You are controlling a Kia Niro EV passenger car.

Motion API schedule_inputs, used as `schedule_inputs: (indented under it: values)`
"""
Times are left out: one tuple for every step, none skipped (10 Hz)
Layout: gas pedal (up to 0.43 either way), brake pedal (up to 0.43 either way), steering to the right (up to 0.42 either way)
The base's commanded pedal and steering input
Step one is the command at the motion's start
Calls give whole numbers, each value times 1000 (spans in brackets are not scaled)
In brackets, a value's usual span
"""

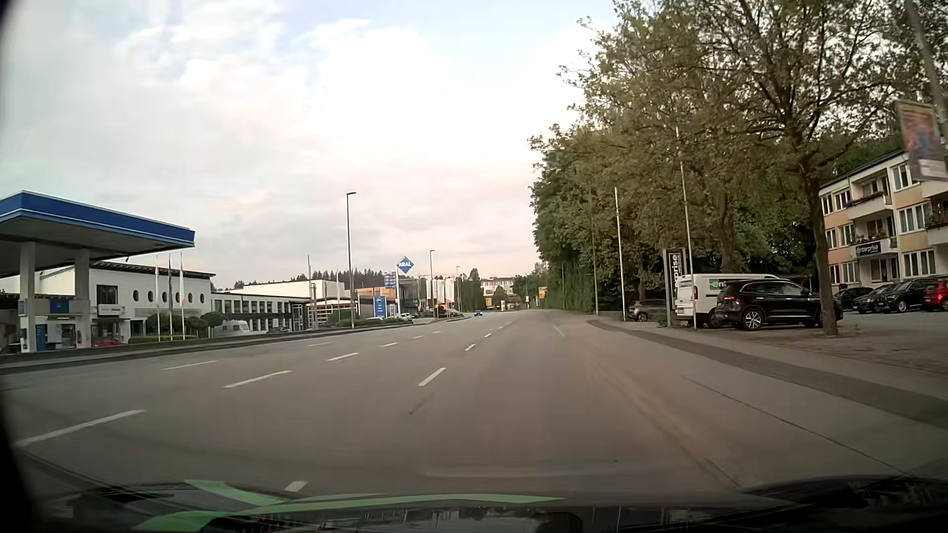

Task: Follow the waypoints while adhering to traffic rules and regulations

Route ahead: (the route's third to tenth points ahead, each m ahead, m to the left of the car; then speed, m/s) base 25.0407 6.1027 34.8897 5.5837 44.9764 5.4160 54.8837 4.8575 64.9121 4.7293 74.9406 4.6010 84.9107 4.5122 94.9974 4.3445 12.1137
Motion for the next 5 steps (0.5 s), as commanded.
schedule_inputs:
  values:
    - [79,0,6]
    - [79,0,6]
    - [79,0,6]
    - [79,0,6]
    - [79,0,6]
